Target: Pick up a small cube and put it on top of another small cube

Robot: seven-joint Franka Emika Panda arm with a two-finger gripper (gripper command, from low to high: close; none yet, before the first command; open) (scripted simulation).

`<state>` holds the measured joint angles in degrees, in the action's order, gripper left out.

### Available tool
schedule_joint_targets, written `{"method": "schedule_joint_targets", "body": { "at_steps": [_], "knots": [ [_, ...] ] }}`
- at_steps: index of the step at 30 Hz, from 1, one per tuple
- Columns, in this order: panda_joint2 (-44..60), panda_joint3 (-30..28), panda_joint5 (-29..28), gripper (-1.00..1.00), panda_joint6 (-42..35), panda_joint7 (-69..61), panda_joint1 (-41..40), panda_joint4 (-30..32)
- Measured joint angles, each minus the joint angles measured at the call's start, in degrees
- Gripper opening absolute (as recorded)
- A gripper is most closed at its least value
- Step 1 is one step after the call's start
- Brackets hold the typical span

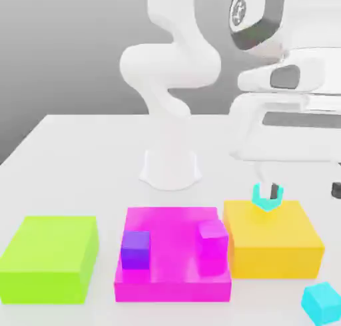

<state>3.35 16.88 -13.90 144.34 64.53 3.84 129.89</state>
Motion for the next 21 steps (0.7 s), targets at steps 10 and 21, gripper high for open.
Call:
{"method": "schedule_joint_targets", "body": {
  "at_steps": [10,21],
  "knots": [
    [19.86,1.84,-2.00,0.00,6.50,5.03,5.76,-0.81],
    [28.05,-1.94,-5.71,-1.00,12.28,7.93,9.13,-2.67]
  ]
}}
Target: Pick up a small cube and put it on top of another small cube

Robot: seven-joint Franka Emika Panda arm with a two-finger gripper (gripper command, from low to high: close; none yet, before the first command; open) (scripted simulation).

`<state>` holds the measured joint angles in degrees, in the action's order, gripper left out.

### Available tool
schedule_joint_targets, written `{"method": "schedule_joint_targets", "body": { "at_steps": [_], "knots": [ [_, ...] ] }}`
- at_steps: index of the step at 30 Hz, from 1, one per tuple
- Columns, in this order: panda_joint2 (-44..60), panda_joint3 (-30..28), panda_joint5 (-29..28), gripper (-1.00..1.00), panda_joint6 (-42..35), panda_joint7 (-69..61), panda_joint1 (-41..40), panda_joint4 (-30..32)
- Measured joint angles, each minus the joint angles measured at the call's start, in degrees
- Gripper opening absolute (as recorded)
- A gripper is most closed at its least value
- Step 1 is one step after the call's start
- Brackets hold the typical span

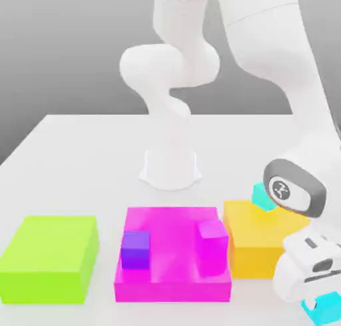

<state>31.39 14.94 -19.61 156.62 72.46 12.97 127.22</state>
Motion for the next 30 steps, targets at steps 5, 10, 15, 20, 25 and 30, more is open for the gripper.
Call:
{"method": "schedule_joint_targets", "body": {
  "at_steps": [5,10,15,20,25,30],
  "knots": [
    [-8.98,3.00,4.52,-1.00,-6.01,-3.55,-3.69,2.99],
    [-18.66,-0.67,7.09,-1.00,-8.96,-6.90,-9.80,9.78],
    [-28.80,-5.19,11.35,-1.00,-11.23,-11.55,-17.07,17.04],
    [-39.22,-9.25,17.34,-1.00,-13.31,-17.41,-22.81,24.38],
    [-39.46,-12.33,20.31,-1.00,-8.64,-20.32,-24.59,28.82],
    [-34.40,-12.36,19.95,1.00,-2.73,-20.09,-24.83,29.67]
  ]
}}
